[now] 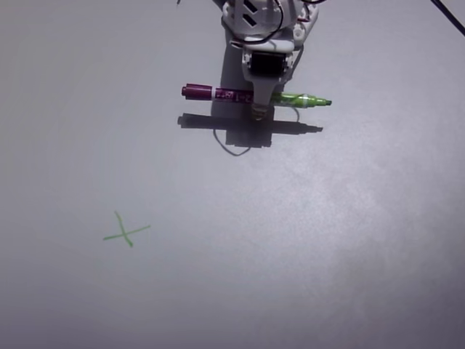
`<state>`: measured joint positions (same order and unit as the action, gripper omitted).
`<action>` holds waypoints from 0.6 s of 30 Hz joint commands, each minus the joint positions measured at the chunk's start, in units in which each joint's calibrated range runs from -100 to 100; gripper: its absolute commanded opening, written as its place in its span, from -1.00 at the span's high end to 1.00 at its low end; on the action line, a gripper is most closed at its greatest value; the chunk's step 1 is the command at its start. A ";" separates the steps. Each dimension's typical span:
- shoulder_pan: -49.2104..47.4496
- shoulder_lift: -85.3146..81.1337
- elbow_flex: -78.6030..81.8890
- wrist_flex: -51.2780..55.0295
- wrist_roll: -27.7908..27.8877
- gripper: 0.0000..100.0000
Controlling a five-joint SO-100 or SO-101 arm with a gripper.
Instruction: Draw the capital letter X with the green marker.
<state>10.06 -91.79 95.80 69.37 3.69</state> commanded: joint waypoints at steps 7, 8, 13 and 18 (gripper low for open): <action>-2.21 0.64 2.58 6.43 -1.27 0.98; -3.07 0.64 2.58 6.60 -2.83 0.98; -4.02 0.64 2.58 6.68 -3.86 0.98; -4.02 0.64 2.58 6.68 -3.86 0.98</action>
<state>6.19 -91.79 95.80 69.37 0.71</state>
